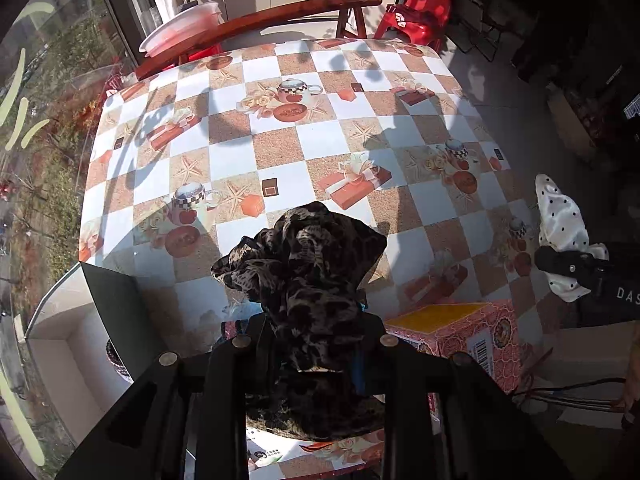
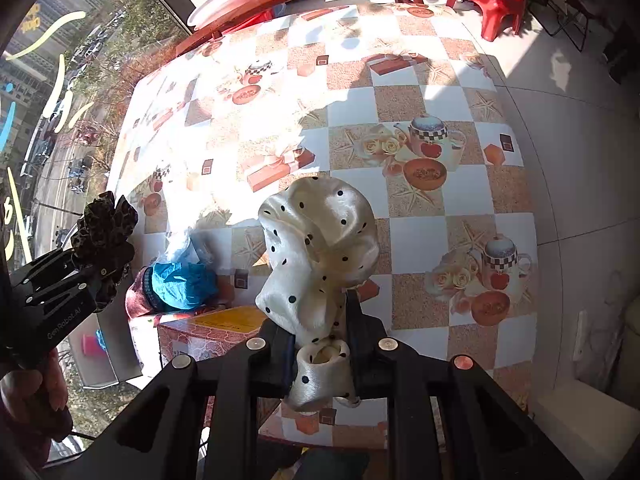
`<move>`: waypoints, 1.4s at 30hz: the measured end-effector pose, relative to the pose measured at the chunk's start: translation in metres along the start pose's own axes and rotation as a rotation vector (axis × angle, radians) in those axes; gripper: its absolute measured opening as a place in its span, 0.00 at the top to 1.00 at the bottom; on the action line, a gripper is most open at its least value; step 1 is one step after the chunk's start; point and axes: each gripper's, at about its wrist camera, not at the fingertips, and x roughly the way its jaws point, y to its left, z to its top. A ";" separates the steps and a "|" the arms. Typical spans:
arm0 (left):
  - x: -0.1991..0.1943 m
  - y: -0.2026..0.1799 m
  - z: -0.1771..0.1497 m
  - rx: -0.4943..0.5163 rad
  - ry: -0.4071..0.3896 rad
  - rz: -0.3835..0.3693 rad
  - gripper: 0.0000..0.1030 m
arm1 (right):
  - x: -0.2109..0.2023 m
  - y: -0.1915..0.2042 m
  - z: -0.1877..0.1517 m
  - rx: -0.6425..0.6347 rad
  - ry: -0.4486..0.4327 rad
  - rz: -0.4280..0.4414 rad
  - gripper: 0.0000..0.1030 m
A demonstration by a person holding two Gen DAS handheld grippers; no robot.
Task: Organize soft objects
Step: 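Lift the leopard fabric and scrunchie with both grippers over the white box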
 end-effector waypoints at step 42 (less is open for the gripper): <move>-0.083 0.180 -0.164 -0.462 -0.123 0.166 0.72 | 0.025 0.295 -0.042 -0.590 0.068 0.103 0.79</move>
